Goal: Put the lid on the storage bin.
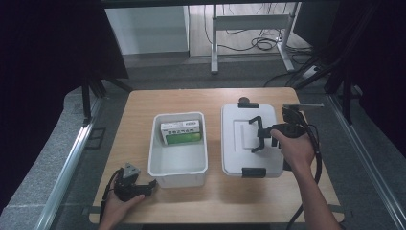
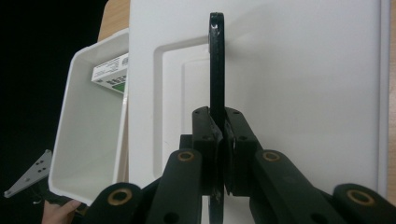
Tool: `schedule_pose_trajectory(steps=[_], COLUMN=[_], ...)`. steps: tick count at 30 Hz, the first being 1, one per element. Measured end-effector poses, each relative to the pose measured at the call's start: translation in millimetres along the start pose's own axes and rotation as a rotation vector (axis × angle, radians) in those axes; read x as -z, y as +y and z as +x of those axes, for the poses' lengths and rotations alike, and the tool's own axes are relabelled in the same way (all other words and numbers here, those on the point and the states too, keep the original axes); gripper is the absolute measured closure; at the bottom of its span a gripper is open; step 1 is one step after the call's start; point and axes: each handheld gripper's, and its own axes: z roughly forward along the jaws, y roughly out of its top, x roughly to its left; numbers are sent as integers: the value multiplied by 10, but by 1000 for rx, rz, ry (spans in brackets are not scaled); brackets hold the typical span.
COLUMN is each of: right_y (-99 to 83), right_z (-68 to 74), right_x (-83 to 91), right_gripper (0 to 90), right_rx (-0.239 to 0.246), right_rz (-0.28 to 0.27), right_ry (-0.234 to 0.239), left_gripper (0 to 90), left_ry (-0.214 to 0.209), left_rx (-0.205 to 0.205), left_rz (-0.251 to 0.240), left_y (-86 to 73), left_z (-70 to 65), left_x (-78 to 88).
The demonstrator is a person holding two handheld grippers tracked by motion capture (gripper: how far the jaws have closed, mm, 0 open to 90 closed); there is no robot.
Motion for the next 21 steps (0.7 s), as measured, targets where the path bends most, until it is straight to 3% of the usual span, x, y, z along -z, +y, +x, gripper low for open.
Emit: schedule_pose_trajectory(steps=[21], right_y=[91], right_z=[376], right_x=[70], right_gripper=[850], right_rx=[48], right_rz=[4], right_ry=[58], left_gripper=[121], left_ry=[-1], left_rx=[-1], left_rz=[1], left_y=[1], left_z=[1], left_x=[1])
